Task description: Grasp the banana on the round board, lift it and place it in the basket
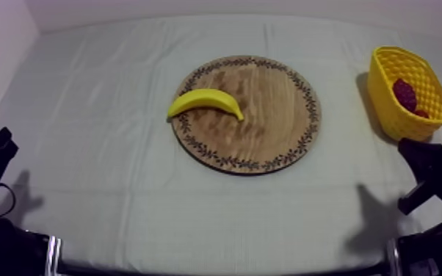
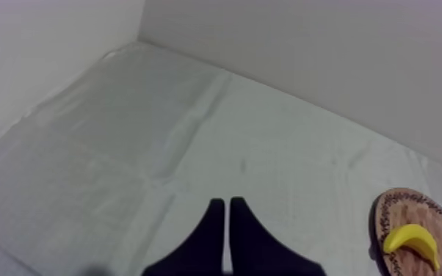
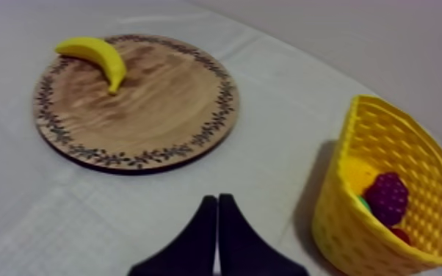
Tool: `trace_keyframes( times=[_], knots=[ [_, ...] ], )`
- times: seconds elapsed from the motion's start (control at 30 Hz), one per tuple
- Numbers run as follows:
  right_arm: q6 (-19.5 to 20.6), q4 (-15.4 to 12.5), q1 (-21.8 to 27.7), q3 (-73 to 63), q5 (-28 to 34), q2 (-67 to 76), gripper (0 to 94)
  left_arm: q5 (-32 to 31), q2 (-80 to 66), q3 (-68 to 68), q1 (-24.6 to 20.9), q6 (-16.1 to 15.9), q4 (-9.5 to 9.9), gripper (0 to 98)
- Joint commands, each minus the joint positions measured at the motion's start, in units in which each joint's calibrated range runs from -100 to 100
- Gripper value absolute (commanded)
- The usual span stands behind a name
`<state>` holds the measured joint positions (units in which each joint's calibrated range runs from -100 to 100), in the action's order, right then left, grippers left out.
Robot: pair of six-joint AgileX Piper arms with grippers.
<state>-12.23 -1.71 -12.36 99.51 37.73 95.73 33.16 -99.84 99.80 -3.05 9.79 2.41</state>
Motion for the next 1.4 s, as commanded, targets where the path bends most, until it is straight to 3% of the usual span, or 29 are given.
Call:
trace_keyframes(
  times=[0.0,0.37,0.6,0.8,0.97,1.37],
  knots=[
    [-0.14,0.02,-2.71,0.04,0.01,0.03,0.3,-0.01,0.02,-0.02,-0.02,0.01,0.01,0.1],
    [0.21,0.58,-5.59,-0.66,2.18,-2.43,0.6,-0.01,0.02,-0.02,-0.02,0.01,0.01,0.1],
    [7.80,8.45,-11.53,-5.42,0.96,-14.28,0.8,-0.01,0.02,-0.02,-0.02,0.01,0.01,0.1],
    [10.05,10.13,-14.13,-21.73,6.65,-27.05,0.8,-0.01,0.02,-0.02,-0.02,0.01,0.01,0.1],
    [8.18,10.28,-16.21,-37.56,14.11,-37.11,0.9,-0.01,0.02,-0.02,-0.02,0.01,0.01,0.1],
    [-3.69,7.99,-18.33,-67.11,28.57,-61.31,0.8,-0.01,0.02,-0.02,-0.02,0.01,0.01,0.1]
  ],
)
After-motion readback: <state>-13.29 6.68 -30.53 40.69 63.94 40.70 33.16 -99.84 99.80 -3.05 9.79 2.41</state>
